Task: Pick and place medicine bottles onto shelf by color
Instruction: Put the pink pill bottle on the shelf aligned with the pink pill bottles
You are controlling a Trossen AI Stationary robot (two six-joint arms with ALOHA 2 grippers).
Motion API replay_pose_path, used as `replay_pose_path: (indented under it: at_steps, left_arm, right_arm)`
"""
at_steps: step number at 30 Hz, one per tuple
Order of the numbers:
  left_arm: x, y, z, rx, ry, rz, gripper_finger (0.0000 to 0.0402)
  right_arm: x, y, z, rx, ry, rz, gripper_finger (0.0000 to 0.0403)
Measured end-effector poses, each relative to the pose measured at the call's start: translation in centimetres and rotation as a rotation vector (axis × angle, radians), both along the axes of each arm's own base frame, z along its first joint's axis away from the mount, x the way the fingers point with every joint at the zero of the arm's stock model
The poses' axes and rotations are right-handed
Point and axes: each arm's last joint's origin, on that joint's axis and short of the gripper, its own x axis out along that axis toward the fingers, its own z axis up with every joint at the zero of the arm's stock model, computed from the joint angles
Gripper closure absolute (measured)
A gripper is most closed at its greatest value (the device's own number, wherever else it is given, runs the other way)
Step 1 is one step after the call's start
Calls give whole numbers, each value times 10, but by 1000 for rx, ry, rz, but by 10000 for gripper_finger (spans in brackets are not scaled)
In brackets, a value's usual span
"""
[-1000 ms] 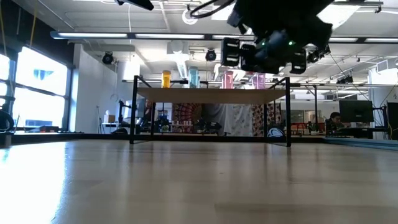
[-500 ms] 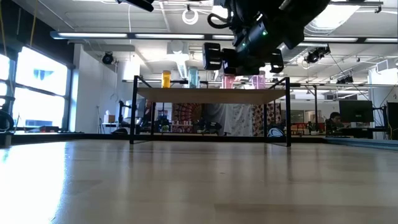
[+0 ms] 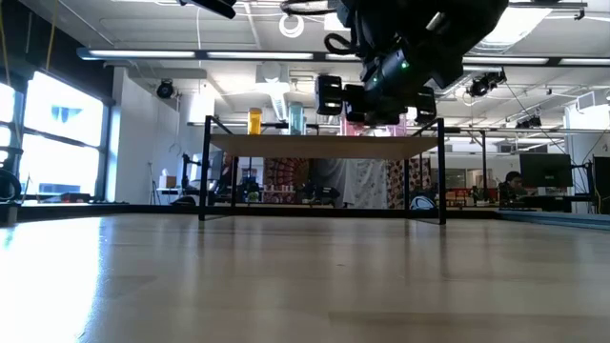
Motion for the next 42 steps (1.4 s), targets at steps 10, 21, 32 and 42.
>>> replay_pose_path:
  at_steps: [10, 21, 32, 42]
  left_arm:
    - [0, 0, 0, 0, 0, 0, 172]
    - [0, 0, 0, -6, -4, 4, 172]
    - [0, 0, 0, -6, -4, 4, 172]
    - [2, 0, 2, -7, -34, 5, 172]
  right_arm:
    - [8, -7, 18, 0, 41, 141, 332]
    - [-12, -3, 69, -45, 65, 224, 332]
    - [-44, -13, 123, -88, 63, 452, 332]
    - [-81, -15, 69, -136, -213, 526, 332]
